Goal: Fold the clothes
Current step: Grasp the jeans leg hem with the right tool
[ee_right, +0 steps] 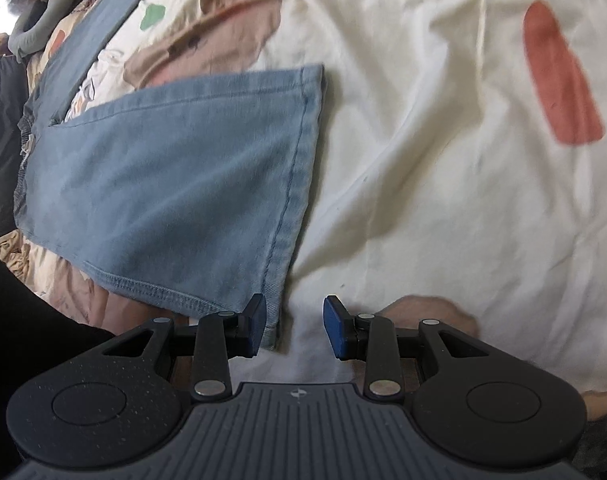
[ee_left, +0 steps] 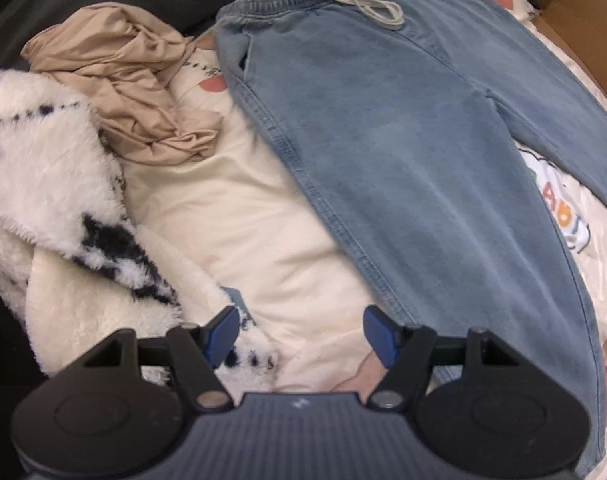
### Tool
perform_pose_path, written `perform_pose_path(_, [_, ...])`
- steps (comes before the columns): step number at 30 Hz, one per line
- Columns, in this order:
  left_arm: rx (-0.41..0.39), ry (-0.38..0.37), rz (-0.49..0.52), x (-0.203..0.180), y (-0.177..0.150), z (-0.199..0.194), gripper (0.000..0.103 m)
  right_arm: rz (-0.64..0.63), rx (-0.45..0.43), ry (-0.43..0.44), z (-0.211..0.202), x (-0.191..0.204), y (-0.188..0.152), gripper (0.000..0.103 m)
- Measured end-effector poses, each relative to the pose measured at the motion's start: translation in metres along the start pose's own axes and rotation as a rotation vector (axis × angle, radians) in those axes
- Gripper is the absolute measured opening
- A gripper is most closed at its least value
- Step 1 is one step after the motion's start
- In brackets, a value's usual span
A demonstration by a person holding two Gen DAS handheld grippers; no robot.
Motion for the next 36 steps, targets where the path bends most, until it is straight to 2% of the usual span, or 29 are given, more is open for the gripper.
perform_pose_path(7, [0.014,0.018,0.009,0.004,0.001,0.004,0.071,0.093,0.071,0.107,0.027,0.002,-0.002,0.038])
perform_pose_path(15, [0.023,0.004,-0.010,0.004,-0.004,0.008,0.071,0.188,0.123,0.112,0.051,-0.001,0.001,0.038])
perform_pose_path(19, [0.027,-0.006,-0.008,-0.001,-0.006,0.009,0.071,0.262,0.164,0.146,0.055,-0.009,-0.001,0.038])
perform_pose_path(25, [0.033,-0.021,0.009,-0.009,-0.008,0.011,0.071,0.388,0.169,0.232,0.056,-0.020,-0.002,0.040])
perform_pose_path(33, [0.028,-0.013,0.009,-0.009,-0.007,0.009,0.071,0.415,0.146,0.405,0.037,-0.013,-0.008,0.039])
perform_pose_path(36, [0.028,-0.007,0.000,-0.007,-0.006,0.009,0.071,0.435,0.145,0.427,0.038,-0.012,-0.010,0.039])
Point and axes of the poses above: each gripper's, at about its wrist camera, not at the fingertips, and z roughly the way its jaws point, x to its left, y to its top, the point moved 3 cm from there along z, roughly the way its jaws point, and after that the axes turned 5 degrees about z, right-handed, at the moved point
